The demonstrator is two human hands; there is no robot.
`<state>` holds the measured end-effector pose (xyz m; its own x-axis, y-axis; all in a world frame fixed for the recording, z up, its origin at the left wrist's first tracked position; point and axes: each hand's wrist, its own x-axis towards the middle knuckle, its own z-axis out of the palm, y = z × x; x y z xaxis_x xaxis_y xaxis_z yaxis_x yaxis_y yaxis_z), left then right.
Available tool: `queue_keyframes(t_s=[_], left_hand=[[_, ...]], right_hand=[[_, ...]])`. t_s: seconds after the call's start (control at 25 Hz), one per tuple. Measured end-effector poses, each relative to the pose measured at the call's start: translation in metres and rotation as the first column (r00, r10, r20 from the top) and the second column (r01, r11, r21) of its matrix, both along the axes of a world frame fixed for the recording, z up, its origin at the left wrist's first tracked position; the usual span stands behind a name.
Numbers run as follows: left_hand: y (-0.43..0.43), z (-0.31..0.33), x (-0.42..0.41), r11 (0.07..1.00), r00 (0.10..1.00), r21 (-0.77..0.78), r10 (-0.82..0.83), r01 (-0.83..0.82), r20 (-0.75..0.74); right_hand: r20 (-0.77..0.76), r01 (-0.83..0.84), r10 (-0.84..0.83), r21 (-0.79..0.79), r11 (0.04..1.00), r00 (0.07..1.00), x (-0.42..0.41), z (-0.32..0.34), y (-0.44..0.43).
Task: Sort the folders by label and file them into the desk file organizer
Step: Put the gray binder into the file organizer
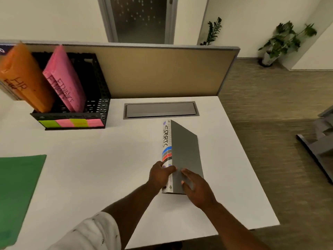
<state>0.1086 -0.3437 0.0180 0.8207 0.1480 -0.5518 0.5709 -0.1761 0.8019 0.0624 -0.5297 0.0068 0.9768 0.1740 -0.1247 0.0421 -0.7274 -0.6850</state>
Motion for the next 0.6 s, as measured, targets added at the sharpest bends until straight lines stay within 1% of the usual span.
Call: queue_keyframes(t_s=[0.12, 0.24, 0.32, 0.4, 0.48, 0.6], left_hand=[[0.051, 0.015, -0.009, 1.000, 0.992, 0.023, 0.015, -0.018, 0.128], [0.114, 0.027, -0.019, 0.996, 0.966, 0.084, -0.052, 0.032, 0.251], [0.162, 0.034, -0.028, 0.990, 0.953, 0.132, -0.081, 0.044, 0.291], [0.192, 0.044, -0.039, 0.981, 0.944, 0.194, -0.092, 0.031, 0.317], [0.238, 0.051, -0.051, 0.970, 0.943, 0.243, -0.070, -0.013, 0.327], [0.292, 0.060, -0.069, 0.934, 0.943, 0.338, 0.000, -0.119, 0.333]], right_hand=[[0.041, 0.030, -0.029, -0.029, 0.999, 0.999, 0.028, 0.023, 0.062], [0.134, 0.062, -0.064, 0.016, 0.998, 0.989, 0.057, 0.055, 0.137], [0.186, 0.085, -0.087, 0.017, 0.996, 0.979, 0.074, 0.080, 0.193], [0.226, 0.098, -0.097, 0.005, 0.995, 0.969, 0.091, 0.105, 0.230], [0.298, 0.093, -0.082, -0.024, 0.995, 0.951, 0.102, 0.130, 0.286], [0.369, 0.055, -0.023, -0.077, 0.996, 0.929, 0.109, 0.162, 0.360]])
